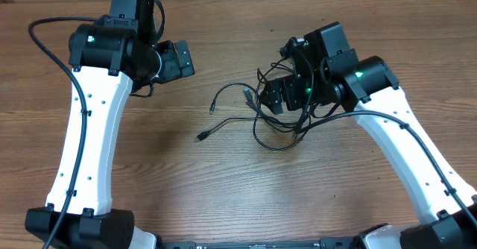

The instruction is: Untangle cables

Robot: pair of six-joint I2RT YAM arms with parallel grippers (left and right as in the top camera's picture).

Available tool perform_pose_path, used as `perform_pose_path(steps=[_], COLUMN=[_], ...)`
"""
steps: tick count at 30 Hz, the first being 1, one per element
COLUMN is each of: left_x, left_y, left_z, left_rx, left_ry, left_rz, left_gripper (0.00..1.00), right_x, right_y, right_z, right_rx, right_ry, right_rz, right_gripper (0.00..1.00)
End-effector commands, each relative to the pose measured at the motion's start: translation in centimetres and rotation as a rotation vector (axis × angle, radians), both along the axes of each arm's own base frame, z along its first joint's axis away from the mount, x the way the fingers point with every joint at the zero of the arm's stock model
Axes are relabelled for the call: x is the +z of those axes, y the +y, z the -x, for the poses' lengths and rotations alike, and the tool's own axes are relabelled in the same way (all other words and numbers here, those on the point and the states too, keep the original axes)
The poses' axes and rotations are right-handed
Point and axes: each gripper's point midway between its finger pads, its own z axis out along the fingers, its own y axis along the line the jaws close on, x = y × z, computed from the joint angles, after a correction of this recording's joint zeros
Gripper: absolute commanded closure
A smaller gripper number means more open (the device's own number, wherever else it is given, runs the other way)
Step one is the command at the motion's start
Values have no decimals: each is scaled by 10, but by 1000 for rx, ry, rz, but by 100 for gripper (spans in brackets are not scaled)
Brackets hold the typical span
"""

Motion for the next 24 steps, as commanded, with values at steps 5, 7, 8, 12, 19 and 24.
perform_pose_path(steps=[5, 7, 8, 12, 19, 24], left_x=[-1, -1, -2, -2, -1, -1], left_y=[2, 2, 2, 2, 2, 2], left_z=[-1, -1, -1, -1, -1, -1], left_rx=[-4, -4, -4, -4, -4, -4], left_ry=[2, 2, 3, 3, 2, 2], left_rz=[-10, -10, -10, -10, -10, -10], left_gripper=[0, 0, 1, 1, 0, 0], right_x=[-42, -52, -56, -60, -16, 47], right_y=[13, 14, 14, 15, 20, 27], right_z=[-4, -6, -6, -7, -9, -3], right_rx=[67, 67, 67, 63, 30, 60], right_ry=[89, 114, 123, 133, 85, -12], right_rz=[29, 39, 43, 45, -24, -116], right_gripper=[27, 44, 57, 96, 96, 96])
